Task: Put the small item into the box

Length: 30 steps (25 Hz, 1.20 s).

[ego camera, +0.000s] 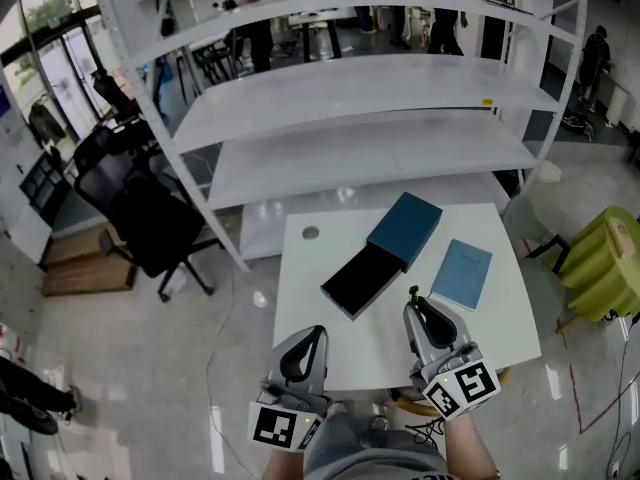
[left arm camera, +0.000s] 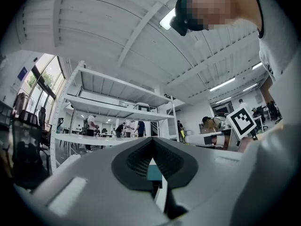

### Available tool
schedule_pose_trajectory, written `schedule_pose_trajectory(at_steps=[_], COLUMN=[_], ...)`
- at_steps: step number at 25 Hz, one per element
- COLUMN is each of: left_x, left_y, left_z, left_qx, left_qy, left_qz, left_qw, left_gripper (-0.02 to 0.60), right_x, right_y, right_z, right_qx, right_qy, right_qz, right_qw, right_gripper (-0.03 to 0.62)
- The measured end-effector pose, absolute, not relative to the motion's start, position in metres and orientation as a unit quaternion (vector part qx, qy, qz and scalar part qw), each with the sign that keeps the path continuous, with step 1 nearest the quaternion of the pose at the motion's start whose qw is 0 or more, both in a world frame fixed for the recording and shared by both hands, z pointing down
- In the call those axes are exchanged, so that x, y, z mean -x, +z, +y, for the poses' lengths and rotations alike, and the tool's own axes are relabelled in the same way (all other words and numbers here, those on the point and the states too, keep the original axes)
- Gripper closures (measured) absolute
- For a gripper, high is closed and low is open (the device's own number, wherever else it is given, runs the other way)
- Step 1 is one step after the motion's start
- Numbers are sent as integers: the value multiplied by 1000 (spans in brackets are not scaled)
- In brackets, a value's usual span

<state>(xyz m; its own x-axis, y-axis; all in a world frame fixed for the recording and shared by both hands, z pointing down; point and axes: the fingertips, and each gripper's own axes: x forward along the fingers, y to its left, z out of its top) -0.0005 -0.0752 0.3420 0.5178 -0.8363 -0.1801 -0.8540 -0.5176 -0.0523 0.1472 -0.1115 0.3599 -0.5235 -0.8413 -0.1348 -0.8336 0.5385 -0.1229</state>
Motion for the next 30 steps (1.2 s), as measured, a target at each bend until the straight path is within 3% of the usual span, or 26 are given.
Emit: schedule_pose_trajectory(at_steps=[30], left_x=[43], left_y=[361], left_z=[-171], left_qx=[900], left_qy=[63], left_qz=[430], left_qw=[33], left_gripper=[566], right_x=[-93], right_y=[457], right_z=[-230], right_qx=[516], right_qy=[-145], right_qz=[842], right_qw=[-65], right_gripper=[531])
